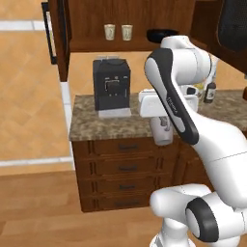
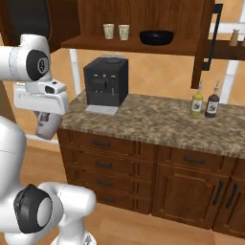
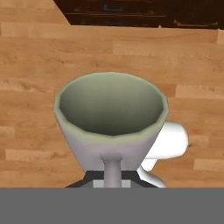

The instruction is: Gather all objects into one cabinet and sort the glasses and bowls to opposite sides.

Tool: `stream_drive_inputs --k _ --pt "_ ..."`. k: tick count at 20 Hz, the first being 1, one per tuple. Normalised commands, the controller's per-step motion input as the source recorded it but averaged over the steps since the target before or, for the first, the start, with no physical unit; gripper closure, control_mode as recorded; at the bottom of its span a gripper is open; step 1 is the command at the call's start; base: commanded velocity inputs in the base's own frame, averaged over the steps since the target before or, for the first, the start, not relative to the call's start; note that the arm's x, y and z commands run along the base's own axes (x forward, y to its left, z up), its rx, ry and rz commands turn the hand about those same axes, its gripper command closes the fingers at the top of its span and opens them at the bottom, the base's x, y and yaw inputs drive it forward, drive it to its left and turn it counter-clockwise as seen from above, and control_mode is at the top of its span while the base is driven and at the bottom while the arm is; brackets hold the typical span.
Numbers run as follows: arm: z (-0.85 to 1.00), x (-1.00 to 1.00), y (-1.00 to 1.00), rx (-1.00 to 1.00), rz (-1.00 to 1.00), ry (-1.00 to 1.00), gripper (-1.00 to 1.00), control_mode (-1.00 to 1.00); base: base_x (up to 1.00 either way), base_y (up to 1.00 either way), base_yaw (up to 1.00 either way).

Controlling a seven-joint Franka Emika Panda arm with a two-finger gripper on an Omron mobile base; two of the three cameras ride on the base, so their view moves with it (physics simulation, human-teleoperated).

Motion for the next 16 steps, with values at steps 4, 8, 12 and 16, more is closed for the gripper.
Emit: stream_drive_inputs --k 4,8,12,16 --pt "0.0 0.0 0.0 0.0 0.0 0.0 1.0 1.0 1.0 -0.18 0.02" --pt "0.0 0.0 0.0 0.0 0.0 0.0 1.0 1.0 1.0 -0.27 0.0" --pt "0.0 0.0 0.0 0.0 0.0 0.0 1.0 1.0 1.0 -0.16 0.02" --pt "0.0 0.0 0.0 0.0 0.0 0.0 1.0 1.0 1.0 -0.09 0.03"
